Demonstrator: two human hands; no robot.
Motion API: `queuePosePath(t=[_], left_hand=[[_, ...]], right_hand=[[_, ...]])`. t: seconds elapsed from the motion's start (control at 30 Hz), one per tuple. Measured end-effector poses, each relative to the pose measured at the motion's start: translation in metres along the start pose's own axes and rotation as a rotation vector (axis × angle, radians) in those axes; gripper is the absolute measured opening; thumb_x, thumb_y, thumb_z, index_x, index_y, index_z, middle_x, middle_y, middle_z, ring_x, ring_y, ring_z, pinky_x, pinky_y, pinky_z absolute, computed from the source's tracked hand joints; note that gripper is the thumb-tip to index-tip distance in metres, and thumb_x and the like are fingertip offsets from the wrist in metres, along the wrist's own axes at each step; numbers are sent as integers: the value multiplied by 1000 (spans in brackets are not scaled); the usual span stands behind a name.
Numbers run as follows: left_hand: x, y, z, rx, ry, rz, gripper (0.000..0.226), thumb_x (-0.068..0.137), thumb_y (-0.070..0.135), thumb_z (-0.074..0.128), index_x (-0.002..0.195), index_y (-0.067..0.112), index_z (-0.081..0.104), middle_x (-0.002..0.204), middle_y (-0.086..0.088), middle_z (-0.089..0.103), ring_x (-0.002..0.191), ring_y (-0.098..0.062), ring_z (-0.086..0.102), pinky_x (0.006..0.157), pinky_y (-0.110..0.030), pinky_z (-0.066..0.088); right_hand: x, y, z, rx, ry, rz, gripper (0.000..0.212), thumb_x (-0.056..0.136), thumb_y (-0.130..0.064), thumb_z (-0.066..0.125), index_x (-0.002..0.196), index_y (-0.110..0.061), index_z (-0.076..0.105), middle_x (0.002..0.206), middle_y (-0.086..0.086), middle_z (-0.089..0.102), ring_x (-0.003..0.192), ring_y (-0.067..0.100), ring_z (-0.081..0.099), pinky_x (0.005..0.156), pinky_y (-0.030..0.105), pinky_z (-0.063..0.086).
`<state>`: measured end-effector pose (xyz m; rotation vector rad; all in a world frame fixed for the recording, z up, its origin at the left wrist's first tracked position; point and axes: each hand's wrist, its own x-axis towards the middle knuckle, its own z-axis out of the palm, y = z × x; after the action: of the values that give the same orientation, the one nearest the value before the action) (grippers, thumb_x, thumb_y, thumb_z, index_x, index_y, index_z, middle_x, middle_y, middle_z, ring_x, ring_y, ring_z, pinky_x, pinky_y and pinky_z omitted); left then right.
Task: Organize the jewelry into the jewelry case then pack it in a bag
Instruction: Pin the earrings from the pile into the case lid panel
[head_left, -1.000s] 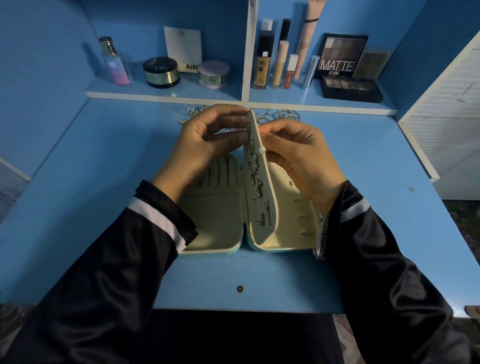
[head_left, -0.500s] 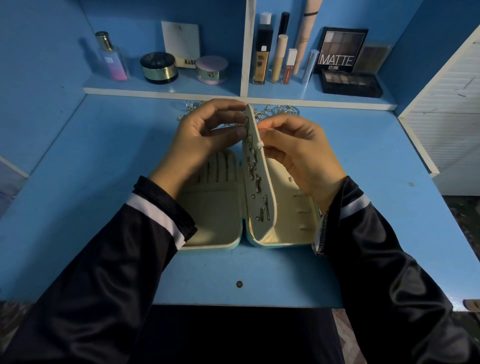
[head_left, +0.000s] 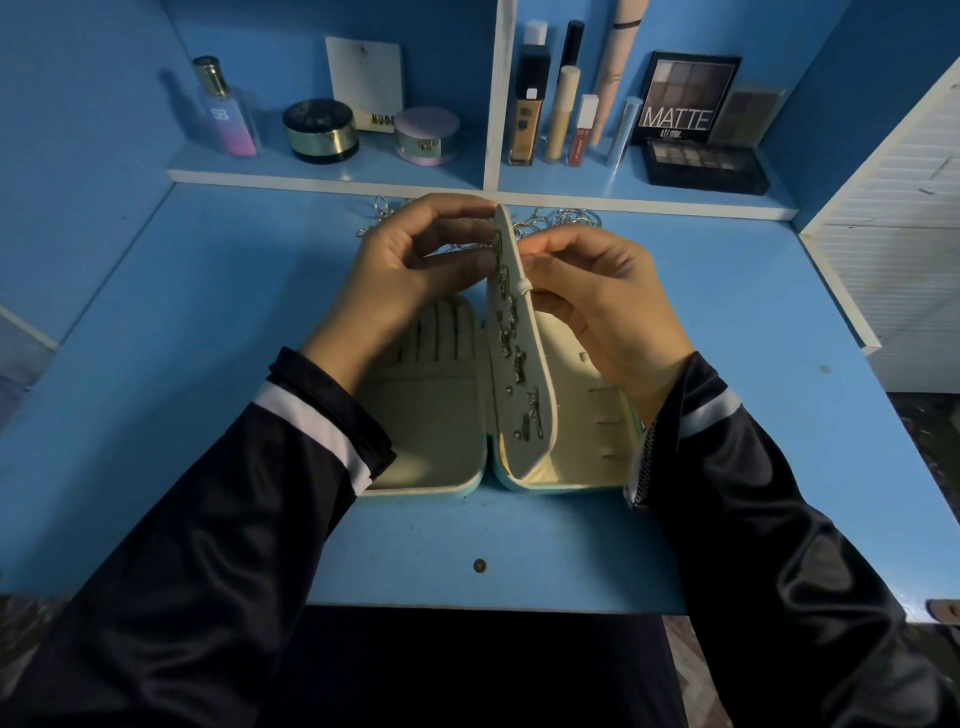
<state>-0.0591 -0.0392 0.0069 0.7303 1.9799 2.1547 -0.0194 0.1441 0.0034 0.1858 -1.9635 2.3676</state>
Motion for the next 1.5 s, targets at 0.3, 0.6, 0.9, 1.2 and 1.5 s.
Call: queuePosePath(t=[0.3, 0.6, 0.9, 1.2, 1.5], left_hand=[[-1, 1, 1, 9, 12, 2, 34, 80, 7, 68, 109, 23, 61, 96, 13, 73, 103, -9, 66, 84, -23, 53], [-1, 1, 0, 19, 4, 2, 34, 81, 7, 68, 109, 24, 61, 96, 14, 73, 104, -9, 66, 84, -24, 53], [-1, 1, 0, 13, -5, 4, 33, 82, 8, 71, 109, 25, 62, 97, 13, 73, 104, -9, 66, 83, -23, 53], [-2, 1, 0, -29, 1, 25, 31, 75, 23, 75, 100, 39, 71, 101, 7, 72, 108, -16, 66, 87, -29, 53], [-2, 3, 1, -6, -2, 19, 30, 75, 24, 75, 100, 40, 70, 99, 11, 73, 107, -13, 66, 86, -27, 53]], right_hand=[[-1, -1, 0, -7, 7, 7, 11, 89, 4, 61, 96, 1, 68, 90, 12, 72, 80, 24, 68, 80, 39, 56], [-2, -2, 0, -1, -3, -1, 11, 88, 5, 61, 95, -1, 68, 91, 12, 72, 82, 24, 68, 82, 40, 56], [-1, -2, -2, 113, -47, 85, 14, 92, 4, 55, 103, 0, 63, 93, 13, 67, 80, 18, 67, 81, 32, 55], [-1, -3, -4, 288, -123, 176, 13, 92, 3, 52, 96, -6, 60, 94, 15, 60, 79, 20, 65, 81, 30, 52], [-2, -3, 1, 167, -52, 134, 11, 93, 4, 54, 99, -2, 61, 94, 18, 59, 71, 15, 65, 73, 26, 54]])
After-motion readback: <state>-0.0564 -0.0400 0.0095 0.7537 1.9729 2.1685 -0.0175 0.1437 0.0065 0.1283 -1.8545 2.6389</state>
